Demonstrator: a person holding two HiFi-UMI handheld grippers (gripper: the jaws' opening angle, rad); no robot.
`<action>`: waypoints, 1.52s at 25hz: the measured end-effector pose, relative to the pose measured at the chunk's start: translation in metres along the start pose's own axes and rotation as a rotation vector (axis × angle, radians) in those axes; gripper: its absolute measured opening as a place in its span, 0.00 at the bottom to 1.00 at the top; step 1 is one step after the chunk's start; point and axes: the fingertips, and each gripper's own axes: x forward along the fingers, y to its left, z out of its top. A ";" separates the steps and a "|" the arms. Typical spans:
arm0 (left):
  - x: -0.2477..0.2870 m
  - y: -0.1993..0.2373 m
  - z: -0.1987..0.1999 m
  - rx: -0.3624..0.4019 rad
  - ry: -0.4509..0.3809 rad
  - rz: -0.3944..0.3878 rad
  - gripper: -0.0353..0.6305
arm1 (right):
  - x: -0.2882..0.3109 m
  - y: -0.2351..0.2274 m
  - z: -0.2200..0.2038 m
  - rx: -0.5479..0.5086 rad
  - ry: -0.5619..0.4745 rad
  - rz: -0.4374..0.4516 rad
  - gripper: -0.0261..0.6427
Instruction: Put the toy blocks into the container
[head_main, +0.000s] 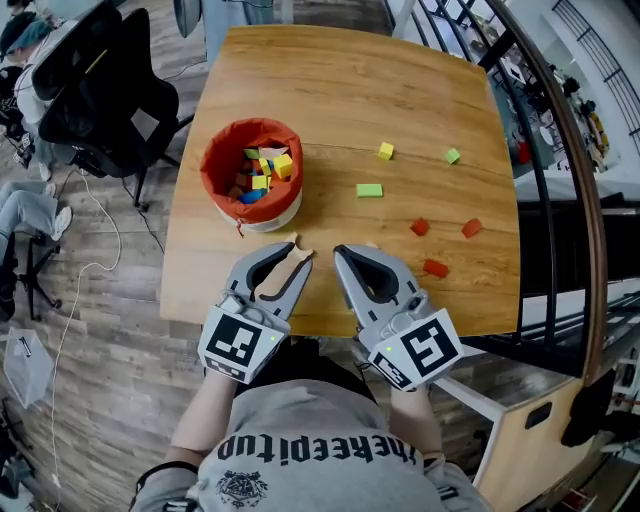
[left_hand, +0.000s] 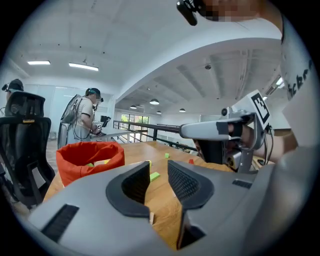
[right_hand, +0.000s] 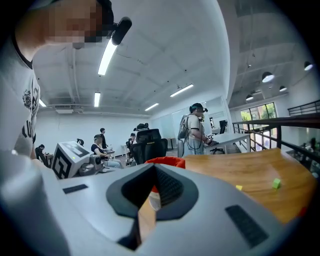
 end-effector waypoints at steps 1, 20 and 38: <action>0.002 0.002 -0.003 -0.009 0.008 -0.003 0.24 | 0.002 -0.001 -0.001 0.003 0.005 -0.002 0.06; 0.040 0.022 -0.088 -0.028 0.208 -0.053 0.43 | 0.021 -0.018 -0.022 0.045 0.076 -0.047 0.06; 0.066 0.032 -0.148 -0.011 0.351 -0.057 0.50 | 0.019 -0.036 -0.040 0.084 0.114 -0.099 0.06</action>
